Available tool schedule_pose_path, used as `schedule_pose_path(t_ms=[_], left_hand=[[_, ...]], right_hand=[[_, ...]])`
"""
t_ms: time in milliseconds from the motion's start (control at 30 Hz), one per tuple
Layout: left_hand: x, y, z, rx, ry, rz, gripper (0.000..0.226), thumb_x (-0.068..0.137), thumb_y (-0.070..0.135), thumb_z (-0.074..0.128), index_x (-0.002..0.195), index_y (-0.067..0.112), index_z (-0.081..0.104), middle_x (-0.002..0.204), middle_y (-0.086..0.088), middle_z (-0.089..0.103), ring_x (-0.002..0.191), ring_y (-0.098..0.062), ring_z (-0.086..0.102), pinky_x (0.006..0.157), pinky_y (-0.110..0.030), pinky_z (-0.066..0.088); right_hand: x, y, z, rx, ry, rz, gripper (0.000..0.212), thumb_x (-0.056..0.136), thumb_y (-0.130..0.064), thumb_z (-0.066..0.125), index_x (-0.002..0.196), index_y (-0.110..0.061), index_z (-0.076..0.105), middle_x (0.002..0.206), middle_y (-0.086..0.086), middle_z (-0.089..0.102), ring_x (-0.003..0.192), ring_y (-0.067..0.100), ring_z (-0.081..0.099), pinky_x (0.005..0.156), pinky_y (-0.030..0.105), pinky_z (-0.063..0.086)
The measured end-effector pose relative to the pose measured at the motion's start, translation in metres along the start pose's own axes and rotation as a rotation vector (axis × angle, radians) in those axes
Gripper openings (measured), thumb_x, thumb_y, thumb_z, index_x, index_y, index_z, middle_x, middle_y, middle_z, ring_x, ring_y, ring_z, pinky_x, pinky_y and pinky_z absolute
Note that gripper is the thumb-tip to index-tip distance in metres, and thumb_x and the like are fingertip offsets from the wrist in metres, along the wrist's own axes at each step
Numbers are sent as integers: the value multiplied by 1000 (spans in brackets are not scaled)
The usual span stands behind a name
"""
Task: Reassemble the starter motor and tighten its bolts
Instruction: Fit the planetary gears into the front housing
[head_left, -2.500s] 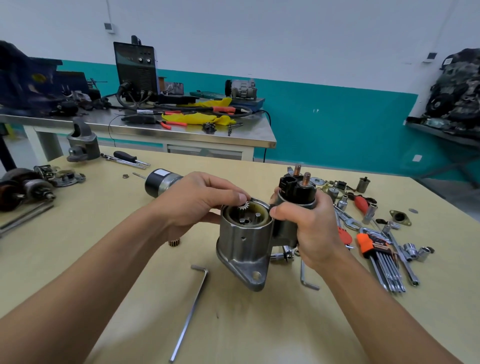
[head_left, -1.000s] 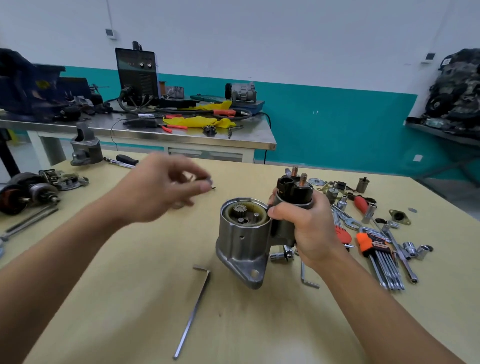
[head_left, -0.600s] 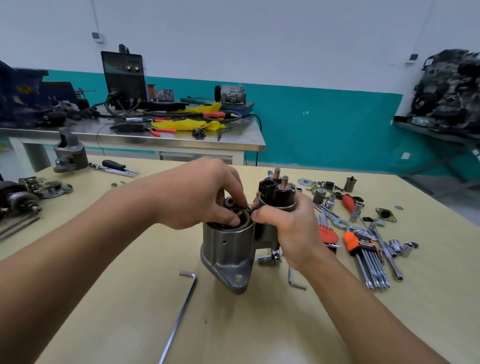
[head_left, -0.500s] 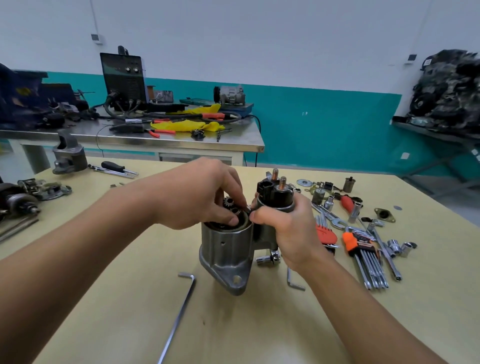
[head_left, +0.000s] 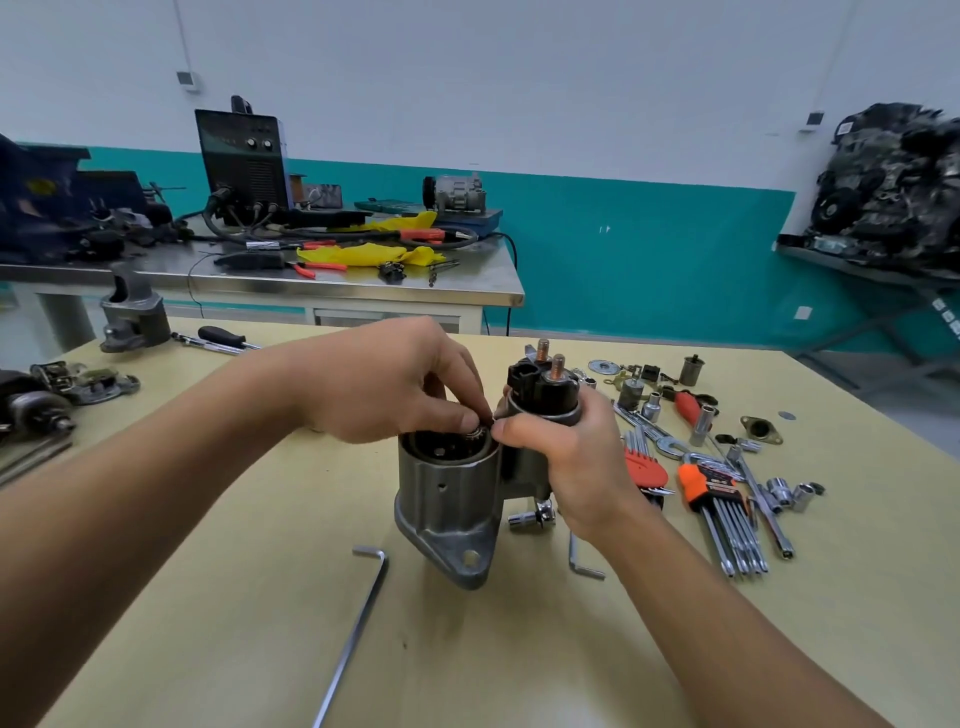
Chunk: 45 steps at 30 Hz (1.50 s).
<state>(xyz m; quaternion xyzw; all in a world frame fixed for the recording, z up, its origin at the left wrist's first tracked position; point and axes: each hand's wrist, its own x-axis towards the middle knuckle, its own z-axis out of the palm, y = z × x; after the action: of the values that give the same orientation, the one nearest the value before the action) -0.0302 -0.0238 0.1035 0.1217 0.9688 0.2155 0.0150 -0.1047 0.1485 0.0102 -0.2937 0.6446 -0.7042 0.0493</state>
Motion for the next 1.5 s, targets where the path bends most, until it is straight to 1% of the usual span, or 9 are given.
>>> schedule_pose_path(t_ms=[100, 267, 433, 733, 867, 1000, 1233, 1333, 1500], left_hand=[[6, 4, 9, -32, 110, -42, 12, 90, 31, 72, 85, 42, 73, 92, 15, 73, 82, -2, 68, 67, -16, 53], [12, 5, 14, -58, 197, -122, 15, 87, 30, 76, 76, 39, 72, 56, 32, 62, 67, 16, 60, 45, -2, 40], [7, 6, 10, -36, 177, -129, 11, 86, 31, 77, 79, 39, 73, 64, 33, 64, 68, 11, 62, 46, -4, 41], [5, 8, 18, 69, 284, -146, 8, 82, 35, 80, 76, 33, 76, 63, 21, 64, 74, 23, 54, 44, -1, 38], [0, 3, 10, 22, 192, -145, 4, 81, 37, 81, 84, 36, 78, 66, 35, 64, 72, 16, 60, 46, -3, 40], [-2, 1, 8, 17, 162, -130, 9, 81, 39, 80, 89, 36, 78, 68, 31, 68, 72, 9, 64, 47, -5, 42], [-2, 7, 5, 175, 49, -61, 10, 89, 36, 73, 89, 46, 69, 100, 21, 66, 83, 1, 58, 62, -13, 39], [0, 7, 9, 211, 68, -46, 11, 89, 34, 73, 98, 40, 74, 103, 20, 65, 84, 1, 58, 63, -12, 39], [-14, -4, 1, 12, 127, -55, 23, 86, 22, 77, 94, 43, 74, 94, 18, 73, 86, 4, 66, 72, -18, 52]], right_hand=[[-1, 0, 1, 0, 5, -6, 30, 49, -37, 79, 75, -23, 72, 84, 10, 70, 94, 36, 68, 83, 62, 56], [0, 1, 0, 2, 2, -17, 28, 51, -38, 79, 75, -26, 72, 82, 8, 71, 92, 35, 69, 81, 62, 57], [-1, 1, 1, -10, -24, -30, 25, 53, -37, 79, 75, -28, 72, 79, 3, 71, 88, 28, 70, 79, 54, 61], [0, 4, 2, 7, -26, -31, 22, 52, -37, 78, 73, -33, 71, 74, -3, 69, 84, 23, 70, 75, 47, 62], [-1, 4, 2, 4, -32, -33, 23, 52, -39, 78, 73, -35, 71, 75, -5, 69, 85, 20, 69, 74, 42, 62], [-1, 4, 2, 14, -34, -44, 22, 54, -36, 78, 73, -29, 69, 75, -3, 69, 82, 19, 69, 69, 34, 60], [-1, 3, 1, 20, -46, -49, 16, 61, -27, 78, 75, -25, 69, 75, -1, 68, 79, 20, 69, 70, 39, 62], [-2, 3, 2, 22, -40, -41, 20, 57, -38, 79, 74, -33, 70, 76, -4, 69, 80, 17, 70, 72, 39, 62], [-2, 2, 3, 25, -30, -38, 23, 56, -45, 78, 74, -33, 71, 77, -2, 70, 88, 27, 70, 80, 56, 60]])
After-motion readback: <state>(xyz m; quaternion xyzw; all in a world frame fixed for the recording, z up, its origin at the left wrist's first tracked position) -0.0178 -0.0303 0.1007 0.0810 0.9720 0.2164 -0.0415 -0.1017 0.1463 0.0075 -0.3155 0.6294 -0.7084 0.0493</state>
